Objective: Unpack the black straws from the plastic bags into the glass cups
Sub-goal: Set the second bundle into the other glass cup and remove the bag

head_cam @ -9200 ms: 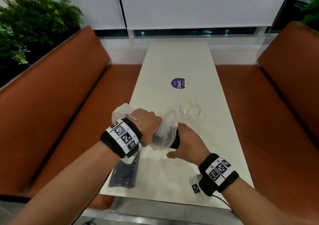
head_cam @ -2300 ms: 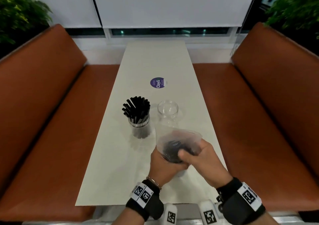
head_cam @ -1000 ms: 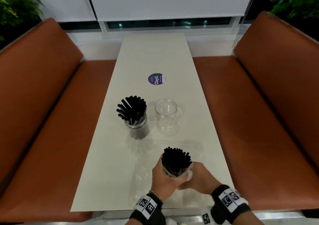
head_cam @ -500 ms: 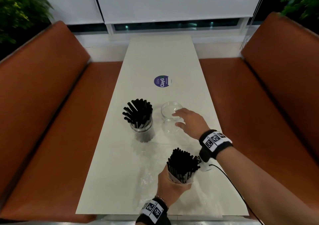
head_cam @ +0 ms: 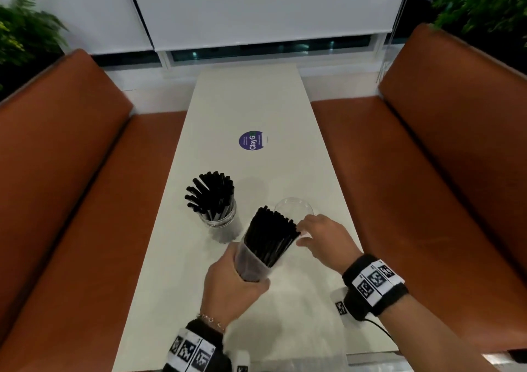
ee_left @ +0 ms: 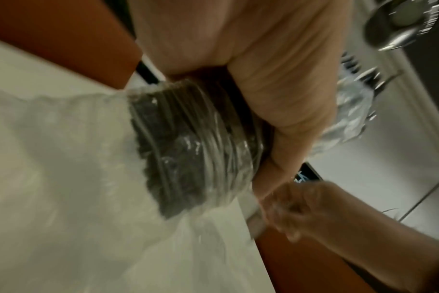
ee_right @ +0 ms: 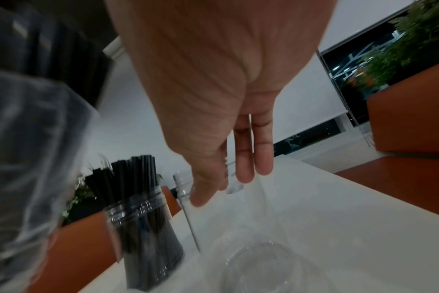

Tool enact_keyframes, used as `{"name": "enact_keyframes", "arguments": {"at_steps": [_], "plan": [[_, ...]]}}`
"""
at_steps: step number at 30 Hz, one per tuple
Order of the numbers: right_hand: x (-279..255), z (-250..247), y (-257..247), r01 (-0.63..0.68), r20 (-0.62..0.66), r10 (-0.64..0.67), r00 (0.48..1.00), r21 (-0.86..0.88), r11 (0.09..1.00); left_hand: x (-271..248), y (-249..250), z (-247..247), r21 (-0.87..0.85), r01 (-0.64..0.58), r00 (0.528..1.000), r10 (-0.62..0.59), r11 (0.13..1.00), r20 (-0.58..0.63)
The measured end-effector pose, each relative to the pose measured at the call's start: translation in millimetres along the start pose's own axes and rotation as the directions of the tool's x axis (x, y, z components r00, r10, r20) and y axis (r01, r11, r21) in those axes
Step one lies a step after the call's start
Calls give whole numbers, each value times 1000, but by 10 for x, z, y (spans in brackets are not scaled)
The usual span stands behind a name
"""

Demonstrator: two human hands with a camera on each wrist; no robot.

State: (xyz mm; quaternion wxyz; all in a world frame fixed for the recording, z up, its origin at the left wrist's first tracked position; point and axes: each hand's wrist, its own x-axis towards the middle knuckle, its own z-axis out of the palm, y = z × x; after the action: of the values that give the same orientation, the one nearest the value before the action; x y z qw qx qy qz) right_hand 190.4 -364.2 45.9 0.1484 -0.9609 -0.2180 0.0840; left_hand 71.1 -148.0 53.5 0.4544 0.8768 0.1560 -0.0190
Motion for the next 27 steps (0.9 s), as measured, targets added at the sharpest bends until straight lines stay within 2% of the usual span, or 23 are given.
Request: {"name": "enact_keyframes", "arguments": {"at_steps": [3,7,11,13,16,20,27], "plan": [[-191,-178,-5,-45,-26,47,999,65,997,179,206,-306,350,-37,997,11,936,77],[-305,-504,-74,-12,-160,31,987,123,992,434,585,-523,709,-145,980,1,690,199],[-106,-649,-155,147,-186,-125,974,108,983,655,1004,-486,875,-232,955,-71,424,288],[50,-613,-184,195,-157,-184,970,60,979,723,1204,-425,903,-270,943,-95,335,318],[255,-461,-152,200,-58,-197,979,56,978,775,1455,-301,927,-292,934,-139,234,330],[380,-258,-34,121,-1,-124,992,213,969,807,1664,-174,934,-314,927,-158,172,340],[477,38,102,41,-19,-36,999,393,919,812,1797,-232,896,-365,917,-71,253,393]]}}
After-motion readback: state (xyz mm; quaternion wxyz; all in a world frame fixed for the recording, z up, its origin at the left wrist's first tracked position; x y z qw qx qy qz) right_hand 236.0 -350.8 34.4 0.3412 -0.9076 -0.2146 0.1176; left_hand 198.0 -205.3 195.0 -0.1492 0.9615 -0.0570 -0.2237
